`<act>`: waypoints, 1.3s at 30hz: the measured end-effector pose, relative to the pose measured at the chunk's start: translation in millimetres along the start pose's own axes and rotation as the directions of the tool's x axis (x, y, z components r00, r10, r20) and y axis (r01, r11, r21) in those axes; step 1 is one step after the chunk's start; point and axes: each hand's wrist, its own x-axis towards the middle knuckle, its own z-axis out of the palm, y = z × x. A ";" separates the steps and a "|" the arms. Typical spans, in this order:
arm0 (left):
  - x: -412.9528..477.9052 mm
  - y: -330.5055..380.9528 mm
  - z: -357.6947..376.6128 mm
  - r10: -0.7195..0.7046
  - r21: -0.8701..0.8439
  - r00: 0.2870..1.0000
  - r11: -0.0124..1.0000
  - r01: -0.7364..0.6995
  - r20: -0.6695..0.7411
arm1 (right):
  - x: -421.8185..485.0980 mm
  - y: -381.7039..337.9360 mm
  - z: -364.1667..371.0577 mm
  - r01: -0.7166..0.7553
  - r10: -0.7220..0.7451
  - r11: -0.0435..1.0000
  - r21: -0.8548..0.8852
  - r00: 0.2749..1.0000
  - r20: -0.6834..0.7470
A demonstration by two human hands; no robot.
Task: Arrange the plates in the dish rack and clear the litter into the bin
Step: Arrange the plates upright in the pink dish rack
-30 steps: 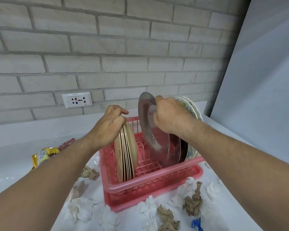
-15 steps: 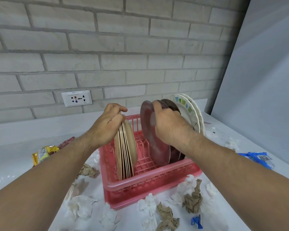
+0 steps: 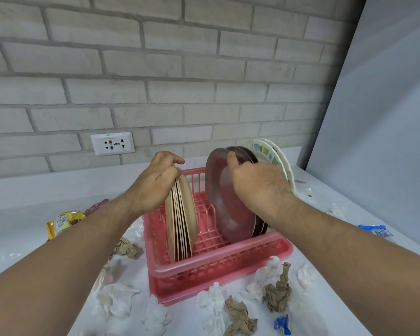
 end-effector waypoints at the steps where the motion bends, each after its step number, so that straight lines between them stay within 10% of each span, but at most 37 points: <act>1: 0.1 -0.1 0.0 0.000 0.001 1.000 1.000 0.000 -0.001 | 0.6 0.3 0.1 -0.008 0.008 1.000 0.001 1.000 0.002; 21: -6.9 2.5 0.5 -0.100 -0.071 0.995 0.993 0.098 -0.020 | -6.7 7.9 -6.4 0.083 -0.087 0.996 -0.029 0.980 -0.182; 25: -8.5 1.8 2.7 -0.079 -0.080 0.994 0.994 0.073 -0.076 | -9.6 -4.6 -10.7 0.133 -0.081 0.962 0.237 0.973 -0.216; 30: -10.1 4.3 5.8 -0.070 -0.120 0.986 0.991 0.052 -0.152 | -7.2 -28.7 7.6 0.062 -0.006 0.666 0.743 0.997 -0.078; 39: -1.9 0.6 3.0 0.025 -0.057 0.994 0.998 -0.031 -0.104 | -19.7 -53.9 21.1 0.075 -0.045 0.554 0.829 0.997 -0.060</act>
